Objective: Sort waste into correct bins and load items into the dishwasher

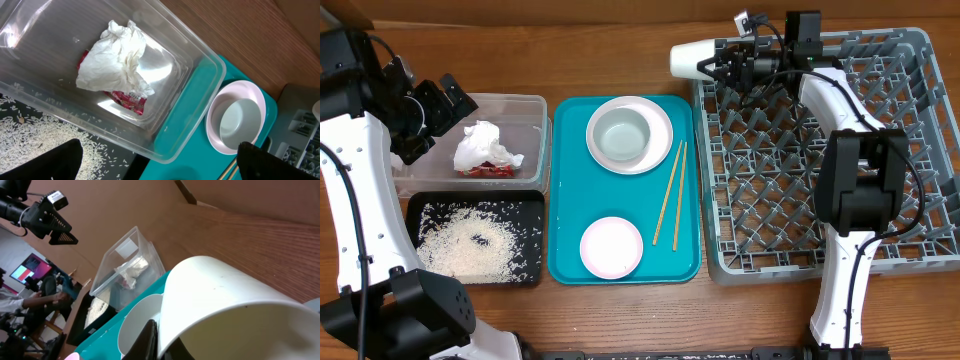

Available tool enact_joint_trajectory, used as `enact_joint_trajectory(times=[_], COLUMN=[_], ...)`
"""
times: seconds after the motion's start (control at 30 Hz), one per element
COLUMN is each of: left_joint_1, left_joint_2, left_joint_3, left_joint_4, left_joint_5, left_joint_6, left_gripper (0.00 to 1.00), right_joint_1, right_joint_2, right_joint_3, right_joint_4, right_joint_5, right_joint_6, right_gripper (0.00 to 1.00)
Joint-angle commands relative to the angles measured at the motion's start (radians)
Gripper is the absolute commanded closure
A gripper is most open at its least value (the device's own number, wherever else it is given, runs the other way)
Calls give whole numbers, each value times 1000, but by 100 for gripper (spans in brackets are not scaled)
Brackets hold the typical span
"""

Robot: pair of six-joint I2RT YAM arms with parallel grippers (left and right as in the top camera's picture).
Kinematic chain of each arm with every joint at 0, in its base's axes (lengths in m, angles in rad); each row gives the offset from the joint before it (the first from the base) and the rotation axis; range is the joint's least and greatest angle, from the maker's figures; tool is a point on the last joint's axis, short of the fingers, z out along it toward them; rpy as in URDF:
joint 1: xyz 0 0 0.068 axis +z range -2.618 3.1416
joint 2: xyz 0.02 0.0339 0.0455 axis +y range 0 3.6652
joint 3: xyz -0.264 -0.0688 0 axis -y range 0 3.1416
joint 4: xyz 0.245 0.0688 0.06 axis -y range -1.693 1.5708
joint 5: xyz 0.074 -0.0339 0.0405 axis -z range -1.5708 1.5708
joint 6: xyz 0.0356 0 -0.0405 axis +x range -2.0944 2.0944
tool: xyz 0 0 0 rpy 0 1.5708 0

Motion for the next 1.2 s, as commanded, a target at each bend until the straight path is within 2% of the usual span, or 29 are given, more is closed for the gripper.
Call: enact_joint_trajectory(times=[0.0,0.03,0.1,0.23,0.77,0.87,0.97,1.17], left_joint_1=[-2,-2,-2,-2,-2,-2,-2,-2], left_joint_2=[-13,-13,-13,-13,-13,-13,-13,-13], left_joint_3=[18,18,18,18,18,18,18,18], left_joint_4=[2,2,2,2,2,2,2,2], left_joint_5=[-6,-6,-6,-6,-6,-6,-6,-6], left_joint_6=[-10,-10,-10,-10,-10,-10,-10,-10], left_gripper=[0,0,0,0,0,0,0,0], right_joint_1=[-8,-10,-16,-36,-78,-78,-75,-27], right_joint_2=[26,26,26,26,26,25,-2,-129], right_joint_3=[11,11,11,11,11,13,26,77], right_joint_4=[-2,-2,-3,-5,-37,-37,-50,-241], right_joint_5=[17,17,17,11,-27,-26,65,409], right_joint_6=[63,75,101,148,148,201,311,312], right_gripper=[87,81,76,73,82,82,85,84])
